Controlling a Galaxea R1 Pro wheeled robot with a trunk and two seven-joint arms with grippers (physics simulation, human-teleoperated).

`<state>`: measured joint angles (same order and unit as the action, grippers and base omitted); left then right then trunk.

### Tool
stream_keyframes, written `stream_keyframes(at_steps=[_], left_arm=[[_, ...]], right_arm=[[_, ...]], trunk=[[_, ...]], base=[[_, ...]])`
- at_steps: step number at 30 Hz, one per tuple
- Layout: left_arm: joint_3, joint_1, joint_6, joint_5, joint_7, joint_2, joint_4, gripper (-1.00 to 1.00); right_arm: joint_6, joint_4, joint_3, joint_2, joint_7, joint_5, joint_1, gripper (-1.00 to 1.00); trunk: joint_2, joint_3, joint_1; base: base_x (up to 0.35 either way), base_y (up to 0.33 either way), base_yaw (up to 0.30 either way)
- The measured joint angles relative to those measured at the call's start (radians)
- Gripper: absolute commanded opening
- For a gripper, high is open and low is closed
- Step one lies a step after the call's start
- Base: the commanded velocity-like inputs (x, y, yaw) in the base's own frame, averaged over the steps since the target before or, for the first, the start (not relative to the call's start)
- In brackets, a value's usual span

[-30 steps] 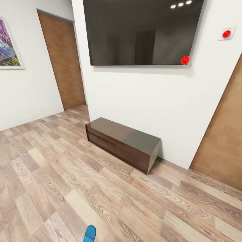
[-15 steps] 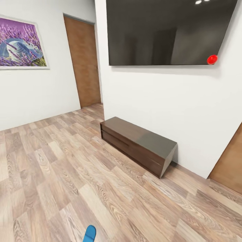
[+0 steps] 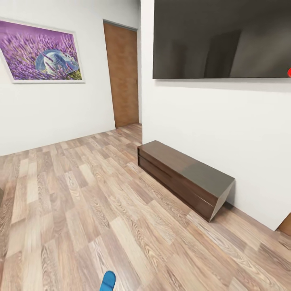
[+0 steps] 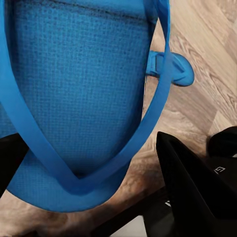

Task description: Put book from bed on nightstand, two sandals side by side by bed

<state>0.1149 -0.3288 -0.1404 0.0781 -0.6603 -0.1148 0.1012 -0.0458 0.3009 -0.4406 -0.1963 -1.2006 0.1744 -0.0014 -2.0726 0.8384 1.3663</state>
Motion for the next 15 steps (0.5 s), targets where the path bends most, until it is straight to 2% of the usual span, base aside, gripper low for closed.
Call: stream_keyframes(at_steps=[15], left_arm=[[0.0,0.0,0.0,0.0,0.0,0.0,0.0,-1.0]], right_arm=[[0.0,0.0,0.0,0.0,0.0,0.0,0.0,1.0]], trunk=[[0.0,0.0,0.0]], base=[[0.0,0.0,0.293]])
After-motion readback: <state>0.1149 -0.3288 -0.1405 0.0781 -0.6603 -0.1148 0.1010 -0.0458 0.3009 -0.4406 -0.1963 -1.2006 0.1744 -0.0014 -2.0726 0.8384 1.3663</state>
